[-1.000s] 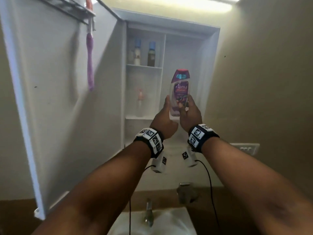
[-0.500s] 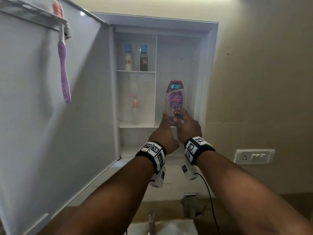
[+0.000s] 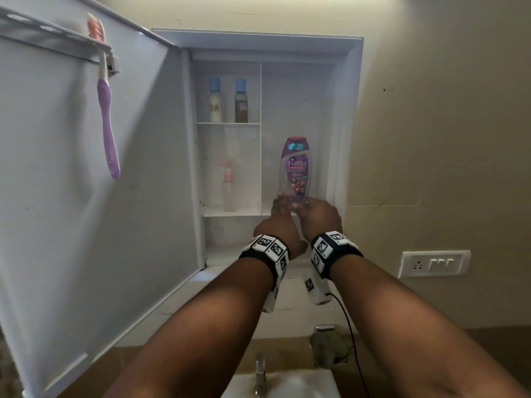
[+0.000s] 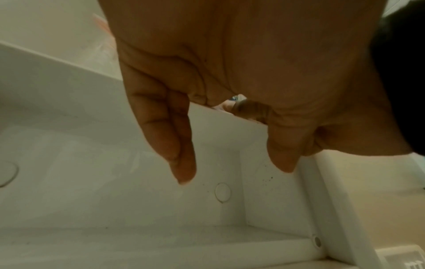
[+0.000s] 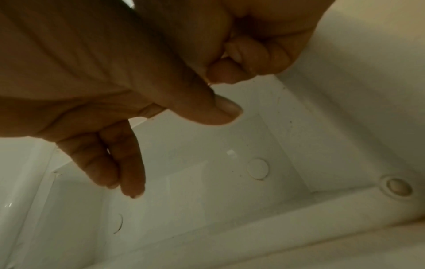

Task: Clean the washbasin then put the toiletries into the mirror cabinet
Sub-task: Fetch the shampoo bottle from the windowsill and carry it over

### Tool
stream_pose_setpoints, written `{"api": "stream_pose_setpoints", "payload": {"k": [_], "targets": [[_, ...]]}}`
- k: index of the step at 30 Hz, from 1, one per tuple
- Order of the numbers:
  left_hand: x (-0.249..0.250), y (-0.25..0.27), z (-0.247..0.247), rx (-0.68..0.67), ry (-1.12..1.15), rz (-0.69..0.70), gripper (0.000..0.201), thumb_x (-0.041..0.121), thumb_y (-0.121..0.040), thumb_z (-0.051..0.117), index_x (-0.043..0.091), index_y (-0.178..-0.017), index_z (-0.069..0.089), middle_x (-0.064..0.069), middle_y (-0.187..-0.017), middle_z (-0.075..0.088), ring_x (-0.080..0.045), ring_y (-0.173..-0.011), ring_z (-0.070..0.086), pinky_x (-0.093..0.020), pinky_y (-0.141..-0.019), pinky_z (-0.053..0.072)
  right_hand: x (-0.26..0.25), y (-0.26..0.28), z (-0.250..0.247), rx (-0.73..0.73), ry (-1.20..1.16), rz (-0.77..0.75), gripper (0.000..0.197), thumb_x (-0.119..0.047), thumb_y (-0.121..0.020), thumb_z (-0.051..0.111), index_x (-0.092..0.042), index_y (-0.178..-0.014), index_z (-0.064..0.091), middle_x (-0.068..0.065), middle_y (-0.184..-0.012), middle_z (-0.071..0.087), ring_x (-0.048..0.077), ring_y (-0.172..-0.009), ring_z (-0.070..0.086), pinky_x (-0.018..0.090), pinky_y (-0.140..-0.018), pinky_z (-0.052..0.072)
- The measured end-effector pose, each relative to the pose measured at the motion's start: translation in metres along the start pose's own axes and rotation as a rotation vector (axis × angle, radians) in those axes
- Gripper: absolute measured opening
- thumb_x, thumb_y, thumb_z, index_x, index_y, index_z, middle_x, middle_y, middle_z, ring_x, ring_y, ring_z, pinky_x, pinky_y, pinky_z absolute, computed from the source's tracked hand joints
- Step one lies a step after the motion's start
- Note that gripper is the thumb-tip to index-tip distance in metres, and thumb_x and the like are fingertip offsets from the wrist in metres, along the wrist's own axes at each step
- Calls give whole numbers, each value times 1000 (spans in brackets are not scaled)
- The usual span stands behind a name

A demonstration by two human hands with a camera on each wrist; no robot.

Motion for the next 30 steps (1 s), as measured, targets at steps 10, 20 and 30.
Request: {"api": "stream_pose_setpoints", "payload": {"k": [10, 20, 30], "targets": [[-20, 55, 13, 44, 85, 111, 125, 47, -82, 72, 30, -155, -28, 8, -168, -19, -29, -98, 67, -43, -85, 57, 10, 72, 14, 23, -115, -11, 73, -43, -98, 52, -21, -158, 17, 2, -164, 20, 18, -147, 28, 34, -116, 28], [-262, 249, 90, -126, 79, -145, 99, 33, -88, 61, 40, -159, -8, 4, -169, 19, -30, -132, 55, -38, -104, 49, -95, 287, 236, -594, -105, -332, 62, -31, -92, 53, -21, -150, 35, 0, -163, 25, 26, -138, 42, 40, -108, 42], [-490, 367, -99, 42, -180, -470, 86, 29, -90, 53, 42, -159, 4, 7, -165, 29, -27, -133, 54, -45, -106, 49, -370, 383, 354, -800, -331, -539, 71, -34, -92, 51, -18, -156, 24, 8, -160, 31, 26, -143, 36, 37, -114, 32]]}}
Point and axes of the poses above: each hand's wrist, its own y-axis away from the middle knuckle, its own z-axis out of the palm, x = y × z, the point moved 8 cm from there along -y, towards the middle knuckle
